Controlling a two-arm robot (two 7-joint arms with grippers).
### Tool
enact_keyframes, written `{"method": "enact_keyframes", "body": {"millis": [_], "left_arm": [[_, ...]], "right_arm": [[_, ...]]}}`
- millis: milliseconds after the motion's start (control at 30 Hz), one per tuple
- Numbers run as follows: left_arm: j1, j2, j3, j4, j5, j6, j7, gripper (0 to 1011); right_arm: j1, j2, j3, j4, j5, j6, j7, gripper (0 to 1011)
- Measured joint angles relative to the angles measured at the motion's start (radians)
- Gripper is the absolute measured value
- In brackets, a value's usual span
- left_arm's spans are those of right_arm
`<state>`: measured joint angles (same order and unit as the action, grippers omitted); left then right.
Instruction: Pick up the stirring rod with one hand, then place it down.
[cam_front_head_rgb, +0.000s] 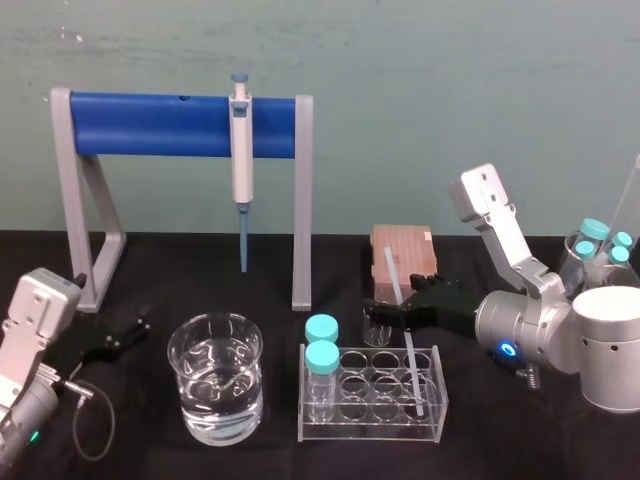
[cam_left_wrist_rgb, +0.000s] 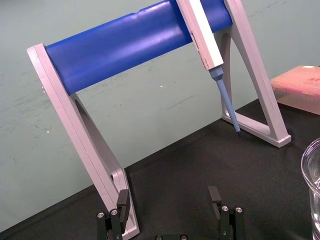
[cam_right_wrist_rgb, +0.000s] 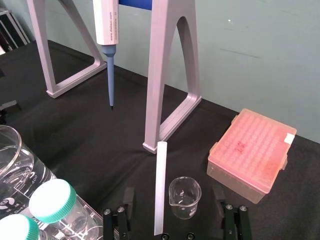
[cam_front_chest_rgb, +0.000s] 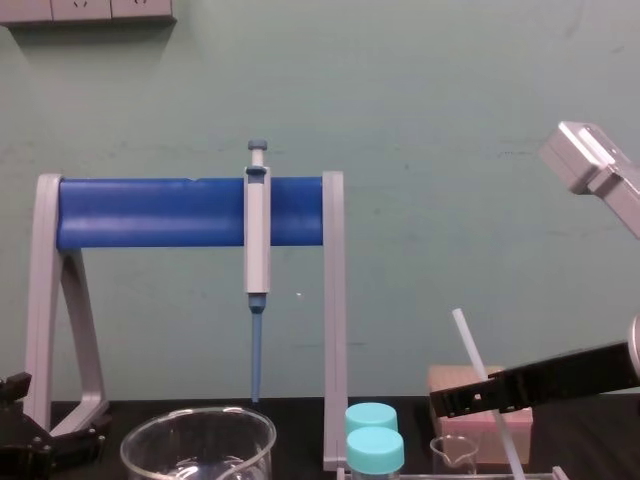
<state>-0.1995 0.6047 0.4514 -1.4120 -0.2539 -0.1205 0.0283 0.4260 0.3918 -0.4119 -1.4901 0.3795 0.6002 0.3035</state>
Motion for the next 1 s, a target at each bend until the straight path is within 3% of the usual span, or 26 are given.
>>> {"method": "enact_keyframes", "body": {"millis": [167, 367, 600, 633, 833, 1000], "left_arm": [[0.000, 0.000, 0.000, 0.000, 0.000, 0.000, 0.000, 1005], [0.000, 0.000, 0.000, 0.000, 0.000, 0.000, 0.000, 1005], [0.000, 0.000, 0.000, 0.000, 0.000, 0.000, 0.000, 1005], [0.000, 0.000, 0.000, 0.000, 0.000, 0.000, 0.000, 1005], [0.000, 0.000, 0.000, 0.000, 0.000, 0.000, 0.000, 1005], [0.000, 0.000, 0.000, 0.000, 0.000, 0.000, 0.000, 1005]], "right_arm": [[0.000, -0.005, 0.006, 0.002, -0.003, -0.001, 0.003, 864], [-0.003, -0.009, 0.012, 0.001, -0.008, -0.008, 0.006, 656], [-0.006, -0.013, 0.016, 0.001, -0.009, -0.014, 0.010, 482], [-0.006, -0.013, 0.017, 0.001, -0.009, -0.014, 0.010, 409], [-0.011, -0.013, 0.022, -0.003, -0.009, -0.018, 0.012, 208], [-0.017, -0.013, 0.025, -0.009, -0.007, -0.022, 0.013, 91]]}}
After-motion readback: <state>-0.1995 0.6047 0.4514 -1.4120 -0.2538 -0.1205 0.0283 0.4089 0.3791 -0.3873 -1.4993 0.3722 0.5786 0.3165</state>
